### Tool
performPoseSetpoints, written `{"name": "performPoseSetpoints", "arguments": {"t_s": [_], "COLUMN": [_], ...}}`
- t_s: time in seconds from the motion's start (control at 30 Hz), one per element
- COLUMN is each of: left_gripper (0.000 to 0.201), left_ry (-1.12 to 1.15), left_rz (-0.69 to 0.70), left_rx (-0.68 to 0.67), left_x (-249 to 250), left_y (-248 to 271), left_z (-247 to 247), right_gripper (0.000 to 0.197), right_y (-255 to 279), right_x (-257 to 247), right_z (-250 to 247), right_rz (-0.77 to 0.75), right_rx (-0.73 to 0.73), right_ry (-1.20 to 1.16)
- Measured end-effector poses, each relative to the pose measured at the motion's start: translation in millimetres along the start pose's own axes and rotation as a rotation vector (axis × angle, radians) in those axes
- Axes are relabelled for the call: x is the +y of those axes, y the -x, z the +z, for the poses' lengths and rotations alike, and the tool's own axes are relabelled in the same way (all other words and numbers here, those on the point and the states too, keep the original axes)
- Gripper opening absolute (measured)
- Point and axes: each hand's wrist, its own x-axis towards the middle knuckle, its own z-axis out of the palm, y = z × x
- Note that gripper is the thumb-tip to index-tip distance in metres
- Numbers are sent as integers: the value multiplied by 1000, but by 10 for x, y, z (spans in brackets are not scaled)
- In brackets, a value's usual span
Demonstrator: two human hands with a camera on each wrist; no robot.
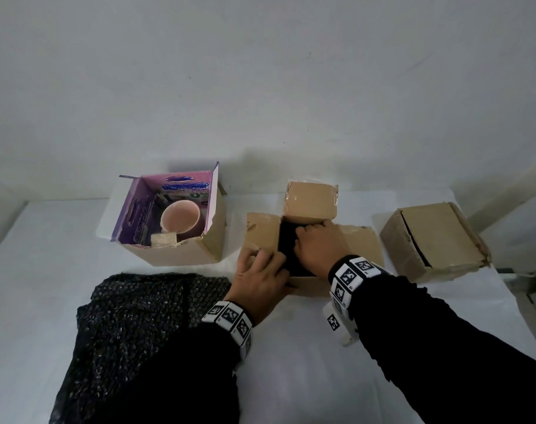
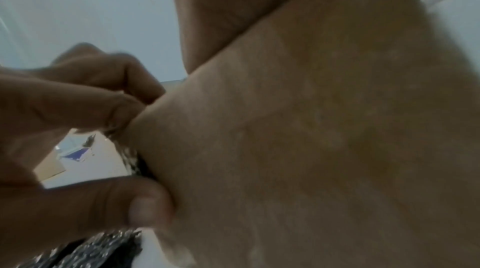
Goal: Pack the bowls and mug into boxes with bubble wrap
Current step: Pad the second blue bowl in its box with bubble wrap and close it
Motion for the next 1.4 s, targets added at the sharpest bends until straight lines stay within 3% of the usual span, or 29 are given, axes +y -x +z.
{"name": "performPoseSetpoints", "arguments": {"t_s": [0.37, 0.5, 0.63, 0.8, 0.87, 1.13, 1.4], "left_gripper": [17, 52, 35, 74, 75, 72, 57], "left_ry": [-9, 78, 27, -3, -62, -160, -188], "left_rz": [-25, -132, -111, -119, -99, -97, -69], "left_rx": [-246, -270, -311, -453, -496, -639, -677], "left_x": [47, 10, -114, -245, -237, -186, -227], "left_y": [-65, -231, -472, -666, -731, -898, -1001], "left_z": [-167, -332, -435, -372, -378, -234, -96], "right_gripper": [28, 30, 38, 45, 40, 33, 27], "right_y": [58, 55, 268, 406, 389, 367, 448], "right_x": [7, 120, 290, 371, 350, 198, 160], "right_z": [-51, -329, -450, -465, -454, -294, -266], "right_rz": [27, 22, 40, 74, 79, 170, 172], "right_rx": [-45, -79, -94, -268, -298, -179, -112], "right_ry": [3, -8, 75, 3, 18, 133, 157]}}
